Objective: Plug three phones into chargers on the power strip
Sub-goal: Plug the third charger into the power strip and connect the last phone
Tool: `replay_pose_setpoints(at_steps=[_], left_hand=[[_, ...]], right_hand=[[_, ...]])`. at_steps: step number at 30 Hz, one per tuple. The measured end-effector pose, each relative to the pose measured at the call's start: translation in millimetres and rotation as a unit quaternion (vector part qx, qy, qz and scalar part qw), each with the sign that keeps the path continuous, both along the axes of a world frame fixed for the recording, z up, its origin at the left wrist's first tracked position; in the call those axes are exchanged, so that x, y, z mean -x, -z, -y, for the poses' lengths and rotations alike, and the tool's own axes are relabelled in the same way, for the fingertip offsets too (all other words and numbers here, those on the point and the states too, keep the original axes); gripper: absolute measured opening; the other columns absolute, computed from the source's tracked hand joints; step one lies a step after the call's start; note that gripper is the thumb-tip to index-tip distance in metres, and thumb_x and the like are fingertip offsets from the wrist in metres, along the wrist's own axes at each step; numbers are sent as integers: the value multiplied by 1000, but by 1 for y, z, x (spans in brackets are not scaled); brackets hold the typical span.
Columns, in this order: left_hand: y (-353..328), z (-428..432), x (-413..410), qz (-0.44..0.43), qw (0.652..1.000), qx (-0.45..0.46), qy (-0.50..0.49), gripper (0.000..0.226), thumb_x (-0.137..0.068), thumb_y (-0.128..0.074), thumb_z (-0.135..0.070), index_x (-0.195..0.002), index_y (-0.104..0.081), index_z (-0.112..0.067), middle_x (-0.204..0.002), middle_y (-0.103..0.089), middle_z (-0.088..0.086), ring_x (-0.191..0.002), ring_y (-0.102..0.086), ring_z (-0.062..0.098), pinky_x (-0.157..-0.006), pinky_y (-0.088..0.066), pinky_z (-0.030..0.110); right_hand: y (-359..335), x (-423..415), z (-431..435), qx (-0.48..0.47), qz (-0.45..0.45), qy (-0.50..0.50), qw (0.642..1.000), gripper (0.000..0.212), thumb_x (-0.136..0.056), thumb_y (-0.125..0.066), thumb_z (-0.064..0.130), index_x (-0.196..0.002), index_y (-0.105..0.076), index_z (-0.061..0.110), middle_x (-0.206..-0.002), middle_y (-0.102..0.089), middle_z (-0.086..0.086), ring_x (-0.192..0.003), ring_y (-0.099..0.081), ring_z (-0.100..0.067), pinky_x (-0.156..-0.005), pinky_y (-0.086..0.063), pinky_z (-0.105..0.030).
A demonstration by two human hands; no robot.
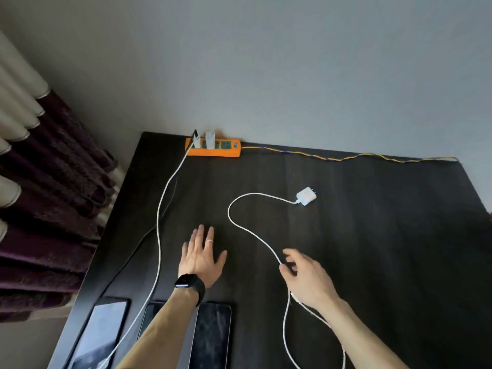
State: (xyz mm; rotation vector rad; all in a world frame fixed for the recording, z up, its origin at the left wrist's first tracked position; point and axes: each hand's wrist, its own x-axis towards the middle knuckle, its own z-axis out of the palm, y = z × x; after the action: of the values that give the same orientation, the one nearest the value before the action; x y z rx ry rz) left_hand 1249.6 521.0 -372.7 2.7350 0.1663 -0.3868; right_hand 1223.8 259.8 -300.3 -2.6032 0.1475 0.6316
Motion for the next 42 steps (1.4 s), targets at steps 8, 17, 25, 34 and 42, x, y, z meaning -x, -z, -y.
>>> replay_pose_setpoints(at_steps=[8, 17, 25, 34, 42], left_hand=[[49, 1, -20, 81, 995, -59, -14, 73, -95, -20, -68, -158, -3, -35, -166, 4, -10, -153, 8, 11, -124, -1, 45], [52, 2, -20, 86, 995, -33, -37, 69, -95, -27, -65, -157, -12, -39, -166, -4, -12, -153, 2, 10, -125, -3, 44], [53, 0, -21, 91, 994, -20, -48, 68, -95, -28, -65, -156, -11, -41, -166, -4, -13, -153, 3, 8, -125, -2, 42], [54, -2, -22, 93, 994, -19, -48, 69, -95, -24, -67, -156, -5, -43, -166, 2, -14, -151, 11, 6, -124, 5, 39], [57, -3, -23, 97, 994, -19, -49, 69, -95, -22, -68, -156, -5, -42, -166, 1, -13, -152, 7, 9, -124, 5, 40]], right_hand=[[45, -99, 34, 22, 51, 136, 989, 56, -95, -54, 50, -142, -41, 20, -131, -64, 3, -119, -61, -24, -97, -46, -43], [58, -161, 41, 253, 134, -99, 953, 91, -77, -73, 11, -152, -28, 36, -162, -12, -2, -120, -47, -35, -78, -54, -43], [65, -191, 43, 126, 132, -58, 981, 34, -87, -57, 14, -120, -67, 18, -158, -34, 1, -123, -53, -36, -108, -36, -41], [81, -213, -3, 28, 219, 119, 968, 48, -86, -75, 30, -116, -45, 6, -134, -42, -18, -102, -60, -42, -81, -48, -35], [80, -221, -15, -1, 219, 115, 969, 48, -89, -72, 21, -134, -57, 16, -132, -59, -11, -117, -55, -29, -95, -40, -31]])
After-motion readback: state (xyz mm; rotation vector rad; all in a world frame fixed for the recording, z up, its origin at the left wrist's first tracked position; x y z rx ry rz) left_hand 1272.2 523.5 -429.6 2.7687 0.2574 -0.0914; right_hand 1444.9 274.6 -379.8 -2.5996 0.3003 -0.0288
